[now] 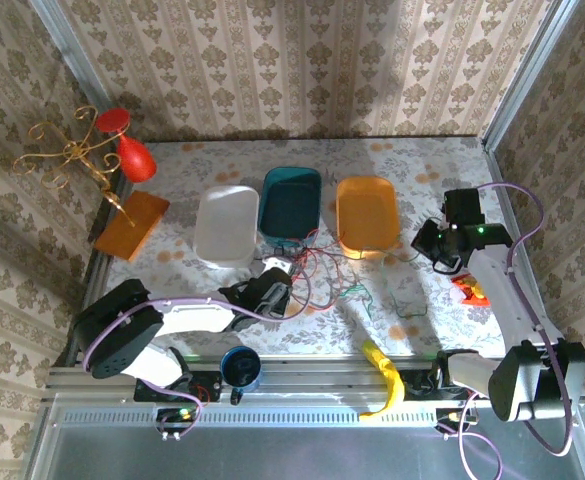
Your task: Untangle the cables
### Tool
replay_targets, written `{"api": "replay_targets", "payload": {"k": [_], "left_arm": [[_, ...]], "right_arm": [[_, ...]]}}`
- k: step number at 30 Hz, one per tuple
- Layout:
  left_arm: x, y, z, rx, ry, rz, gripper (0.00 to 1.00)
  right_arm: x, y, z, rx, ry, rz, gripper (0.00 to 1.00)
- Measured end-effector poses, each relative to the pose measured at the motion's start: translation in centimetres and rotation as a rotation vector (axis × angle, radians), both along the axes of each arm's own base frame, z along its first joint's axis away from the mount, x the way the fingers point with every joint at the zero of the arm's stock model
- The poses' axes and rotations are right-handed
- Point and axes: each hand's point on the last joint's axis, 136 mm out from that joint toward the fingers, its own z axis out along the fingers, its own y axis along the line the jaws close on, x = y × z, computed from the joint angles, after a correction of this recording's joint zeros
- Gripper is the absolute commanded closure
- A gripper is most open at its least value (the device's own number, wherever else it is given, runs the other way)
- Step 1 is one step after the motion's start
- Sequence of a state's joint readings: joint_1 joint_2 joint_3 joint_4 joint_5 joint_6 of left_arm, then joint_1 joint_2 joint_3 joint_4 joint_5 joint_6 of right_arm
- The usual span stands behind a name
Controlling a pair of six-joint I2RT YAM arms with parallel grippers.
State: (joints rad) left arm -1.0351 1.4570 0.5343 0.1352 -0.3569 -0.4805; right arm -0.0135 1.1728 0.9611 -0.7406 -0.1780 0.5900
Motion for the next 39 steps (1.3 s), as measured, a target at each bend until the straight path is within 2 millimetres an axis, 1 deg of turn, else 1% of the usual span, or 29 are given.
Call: {"api": "replay_targets", "payload": {"k": [2, 3, 5, 6, 7, 8, 10, 12, 14, 16, 18, 21, 23, 24, 26, 28, 30, 31, 33, 36, 39], "left_arm": [[-0.7, -1.5, 0.7, 0.004, -0.015, -0.07, 0.99], [-0.9, -2.2, 1.1, -0.002, -0.02, -0.1, 0.9], [-1.5, -4.2, 2.3, -0.038, -0.028, -0.179, 0.58], [-1.7, -4.9, 3.0, -0.064, -0.033, -0.206, 0.47], [-1.9, -5.8, 3.8, -0.097, -0.039, -0.236, 0.39], [-2.0, -6.5, 4.7, -0.131, -0.045, -0.264, 0.34], [-2.3, -7.7, 6.4, -0.186, -0.062, -0.312, 0.29], [-2.4, -8.7, 8.1, -0.229, -0.08, -0.345, 0.27], [-2.3, -9.6, 9.6, -0.26, -0.097, -0.367, 0.27], [-2.1, -10.0, 10.4, -0.274, -0.113, -0.373, 0.27], [-2.0, -10.0, 10.4, -0.274, -0.116, -0.37, 0.27], [-1.4, -9.5, 10.3, -0.266, -0.119, -0.336, 0.27], [-0.8, -8.7, 10.0, -0.254, -0.125, -0.282, 0.26], [-0.4, -8.1, 9.8, -0.243, -0.129, -0.247, 0.26], [0.2, -6.8, 9.7, -0.231, -0.141, -0.183, 0.26], [0.5, -5.4, 9.9, -0.226, -0.158, -0.124, 0.25], [0.7, -4.4, 10.3, -0.228, -0.173, -0.083, 0.25], [0.8, -3.9, 10.5, -0.231, -0.181, -0.065, 0.25], [0.9, -3.3, 11.0, -0.239, -0.193, -0.043, 0.25], [0.9, -2.6, 11.7, -0.254, -0.207, -0.017, 0.24], [0.9, -2.0, 11.9, -0.252, -0.213, -0.004, 0.24]], "right_arm": [[0.6, 1.2, 0.8, 0.037, -0.044, 0.045, 1.0], [0.8, 1.8, 1.2, 0.051, -0.064, 0.068, 1.0], [1.1, 3.5, 2.1, 0.081, -0.11, 0.132, 1.0], [1.1, 4.3, 2.6, 0.093, -0.13, 0.161, 1.0], [1.1, 5.3, 3.2, 0.102, -0.156, 0.199, 1.0], [1.1, 6.3, 3.8, 0.111, -0.185, 0.235, 1.0], [1.0, 7.7, 5.1, 0.119, -0.241, 0.287, 1.0], [1.1, 8.8, 6.6, 0.135, -0.316, 0.322, 1.0], [1.2, 9.0, 8.1, 0.15, -0.396, 0.321, 1.0], [1.3, 9.0, 9.6, 0.155, -0.461, 0.312, 1.0], [1.8, 8.5, 11.0, 0.142, -0.522, 0.282, 1.0], [2.8, 7.4, 12.1, 0.095, -0.551, 0.226, 1.0], [4.3, 6.9, 12.6, 0.059, -0.542, 0.19, 1.0], [5.4, 6.7, 12.7, 0.041, -0.534, 0.173, 1.0], [7.5, 6.4, 12.4, 0.012, -0.506, 0.148, 1.0], [9.7, 6.3, 11.0, -0.019, -0.457, 0.128, 1.0], [11.6, 6.3, 8.7, -0.047, -0.384, 0.121, 1.0], [12.6, 6.4, 7.3, -0.076, -0.34, 0.123, 1.0], [14.2, 6.7, 4.8, -0.136, -0.267, 0.14, 1.0], [15.6, 8.4, 1.4, -0.227, -0.166, 0.225, 1.0], [15.9, 10.7, -1.3, -0.293, -0.076, 0.336, 1.0]]}}
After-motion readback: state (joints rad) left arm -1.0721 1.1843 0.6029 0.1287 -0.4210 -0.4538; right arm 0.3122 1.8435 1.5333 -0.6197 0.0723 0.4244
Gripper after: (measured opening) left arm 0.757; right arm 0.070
